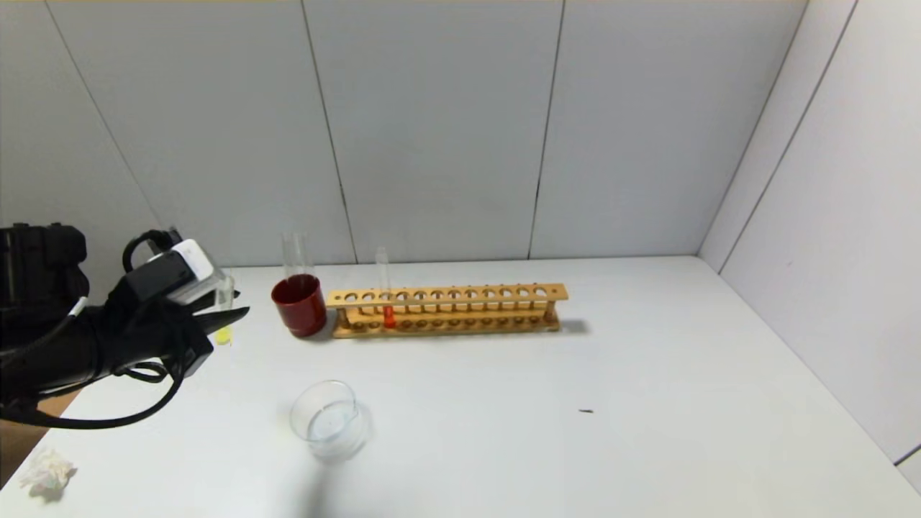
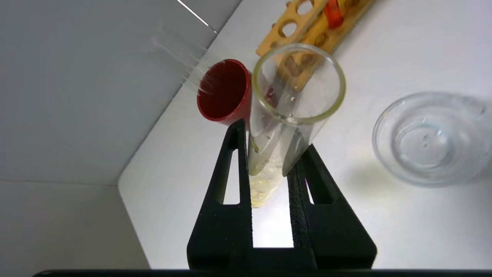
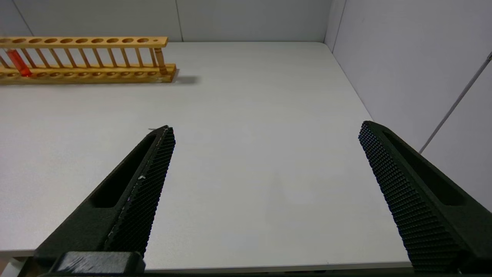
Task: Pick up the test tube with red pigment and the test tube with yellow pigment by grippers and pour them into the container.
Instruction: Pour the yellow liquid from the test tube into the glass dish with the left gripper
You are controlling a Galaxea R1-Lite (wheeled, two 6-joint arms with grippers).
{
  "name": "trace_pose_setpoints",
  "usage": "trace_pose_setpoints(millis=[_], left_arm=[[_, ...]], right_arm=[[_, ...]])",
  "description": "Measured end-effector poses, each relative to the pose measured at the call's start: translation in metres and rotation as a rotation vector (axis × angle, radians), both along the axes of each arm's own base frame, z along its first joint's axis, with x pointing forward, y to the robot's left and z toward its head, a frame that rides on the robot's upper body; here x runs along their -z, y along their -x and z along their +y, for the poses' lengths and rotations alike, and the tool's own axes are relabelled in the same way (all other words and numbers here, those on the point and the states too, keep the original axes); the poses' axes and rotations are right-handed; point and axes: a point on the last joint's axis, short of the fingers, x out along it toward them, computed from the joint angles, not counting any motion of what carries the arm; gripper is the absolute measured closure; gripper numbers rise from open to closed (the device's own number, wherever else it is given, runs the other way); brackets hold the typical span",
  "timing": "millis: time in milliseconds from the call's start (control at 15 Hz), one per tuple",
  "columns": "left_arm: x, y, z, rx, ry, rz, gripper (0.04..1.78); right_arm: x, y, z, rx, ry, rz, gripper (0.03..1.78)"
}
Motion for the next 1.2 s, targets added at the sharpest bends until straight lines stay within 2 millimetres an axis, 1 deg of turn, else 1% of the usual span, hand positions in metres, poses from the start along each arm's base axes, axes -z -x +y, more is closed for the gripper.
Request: trace_pose_setpoints(millis=[67, 200, 333, 467, 733, 933, 1200], left_arm=[[0.008, -0.004, 0.002, 0.011, -0.042, -0.025, 1.50], [0.023, -0.019, 0.007, 0.049, -0.149, -0.096, 1.50], [0.034, -0.036, 0.011, 0.106, -0.245, -0.224, 1.50], [0.045, -0.042, 0.012, 0.151, -0.314, -0.303, 1.50], [0.062, -0.044, 0.015, 0.274, -0.467, -0.341, 1.50], [0.068, -0.041, 0.000, 0.359, -0.506, -0.359, 1.50], [0.070, -0.040, -0.014, 0.412, -0.545, -0.380, 1.50]], right_arm=[[0.000, 0.000, 0.000, 0.000, 0.000, 0.000, 0.06], [0.000, 0.000, 0.000, 0.000, 0.000, 0.000, 0.06], [0.000, 0.000, 0.000, 0.000, 0.000, 0.000, 0.06], [0.000, 0.000, 0.000, 0.000, 0.000, 0.000, 0.06], [0.000, 0.000, 0.000, 0.000, 0.000, 0.000, 0.06], [0.000, 0.000, 0.000, 0.000, 0.000, 0.000, 0.06], [0.000, 0.000, 0.000, -0.001, 0.000, 0.000, 0.06]])
